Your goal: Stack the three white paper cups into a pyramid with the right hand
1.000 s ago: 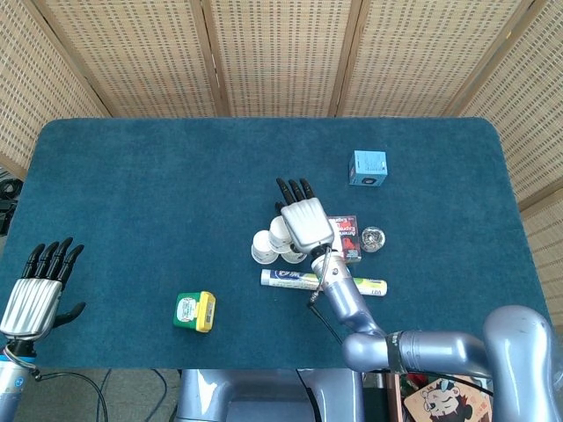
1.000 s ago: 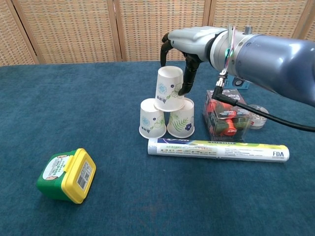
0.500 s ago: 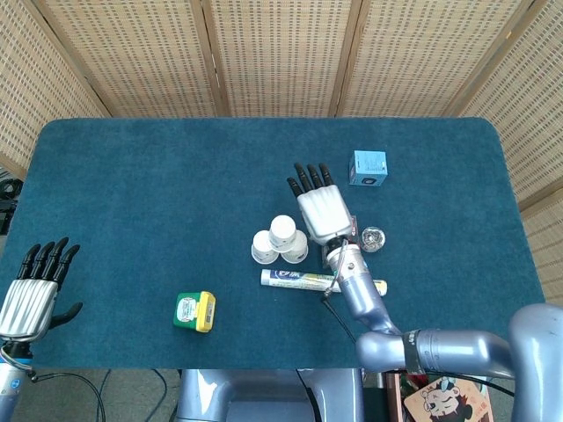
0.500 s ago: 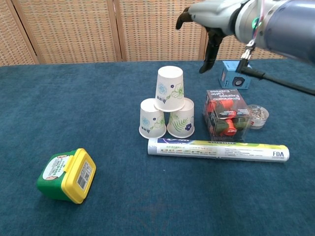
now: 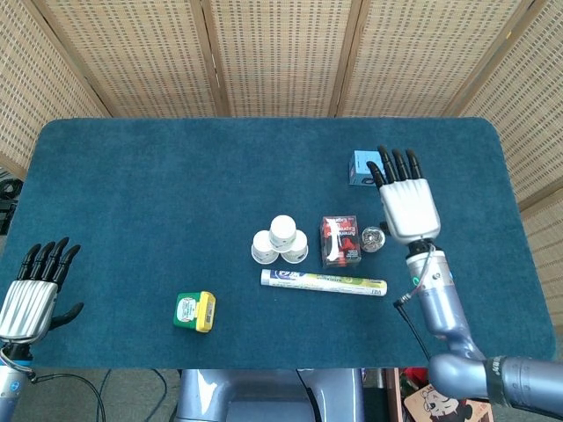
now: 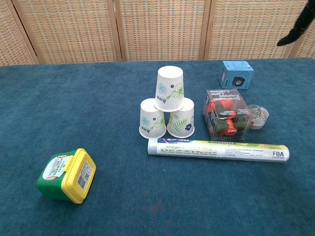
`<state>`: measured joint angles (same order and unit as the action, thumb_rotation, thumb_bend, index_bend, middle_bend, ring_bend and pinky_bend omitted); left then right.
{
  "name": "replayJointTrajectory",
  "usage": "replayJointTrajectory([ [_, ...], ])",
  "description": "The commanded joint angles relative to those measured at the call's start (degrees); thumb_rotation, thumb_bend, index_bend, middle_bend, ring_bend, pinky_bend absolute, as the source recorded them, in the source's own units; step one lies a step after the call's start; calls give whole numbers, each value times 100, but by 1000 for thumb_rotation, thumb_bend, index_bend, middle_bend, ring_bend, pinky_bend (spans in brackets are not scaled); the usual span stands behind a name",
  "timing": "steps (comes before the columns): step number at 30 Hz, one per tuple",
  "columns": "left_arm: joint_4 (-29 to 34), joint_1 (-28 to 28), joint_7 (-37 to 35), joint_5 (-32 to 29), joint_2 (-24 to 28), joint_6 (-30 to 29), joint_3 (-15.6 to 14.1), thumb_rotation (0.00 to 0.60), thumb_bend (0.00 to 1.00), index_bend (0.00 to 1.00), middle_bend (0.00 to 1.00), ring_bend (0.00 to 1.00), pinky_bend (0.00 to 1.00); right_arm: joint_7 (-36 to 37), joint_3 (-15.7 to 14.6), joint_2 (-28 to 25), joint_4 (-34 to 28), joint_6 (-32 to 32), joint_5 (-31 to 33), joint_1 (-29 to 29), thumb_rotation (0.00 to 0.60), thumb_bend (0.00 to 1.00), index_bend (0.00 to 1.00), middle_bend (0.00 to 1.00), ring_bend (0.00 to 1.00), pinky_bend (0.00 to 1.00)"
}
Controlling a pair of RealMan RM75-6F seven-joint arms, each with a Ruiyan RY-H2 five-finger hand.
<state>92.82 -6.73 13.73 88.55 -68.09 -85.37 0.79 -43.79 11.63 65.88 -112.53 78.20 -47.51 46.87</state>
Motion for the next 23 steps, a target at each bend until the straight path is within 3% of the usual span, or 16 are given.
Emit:
replayJointTrajectory([
  [1, -5, 15, 4, 36, -20, -43, 1, 600, 217, 0, 0, 0, 0, 1101, -689, -260, -136, 336, -1215, -913, 600, 159, 148, 0, 0, 0],
  [12, -9, 28, 63, 136, -87, -78, -33, 600, 217, 0, 0, 0, 0, 2111, -1811, 160, 831, 1286, -3052, -2374, 600, 159, 148, 0, 0, 0],
  [18, 4, 52, 132, 181, -117, -98, -65, 600, 217, 0, 0, 0, 0, 2545, -2055, 383, 1263, 1518, -3483, -2926, 600, 159, 96, 0, 0, 0],
  [23, -2, 58, 182, 188, -144, -100, -68, 600, 217, 0, 0, 0, 0, 2649, -2088, 459, 1502, 1473, -3536, -3108, 600, 159, 54, 0, 0, 0],
])
